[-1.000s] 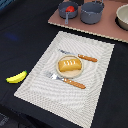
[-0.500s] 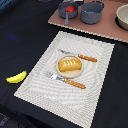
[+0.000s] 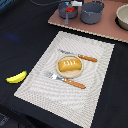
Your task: Interact with the objects in diverse but meaningful ways.
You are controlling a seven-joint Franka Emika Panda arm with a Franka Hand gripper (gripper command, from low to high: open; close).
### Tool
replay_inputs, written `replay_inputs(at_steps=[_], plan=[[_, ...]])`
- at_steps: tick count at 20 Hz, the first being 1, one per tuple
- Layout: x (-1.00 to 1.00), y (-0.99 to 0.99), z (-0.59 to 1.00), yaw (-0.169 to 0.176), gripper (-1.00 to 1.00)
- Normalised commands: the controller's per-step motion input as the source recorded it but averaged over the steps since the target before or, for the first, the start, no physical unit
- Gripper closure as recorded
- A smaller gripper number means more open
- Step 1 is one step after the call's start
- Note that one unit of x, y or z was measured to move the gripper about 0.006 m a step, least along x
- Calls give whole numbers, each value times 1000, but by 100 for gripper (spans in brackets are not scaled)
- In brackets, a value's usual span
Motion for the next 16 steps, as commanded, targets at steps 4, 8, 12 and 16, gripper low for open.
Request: replay_inputs(at_steps=[4,8,12,16], plan=[[-166,-443,194,-24,-100],[-256,-116,10,2,-100],[-236,-96,-12,1,-100],[-46,-220,0,0,-100]])
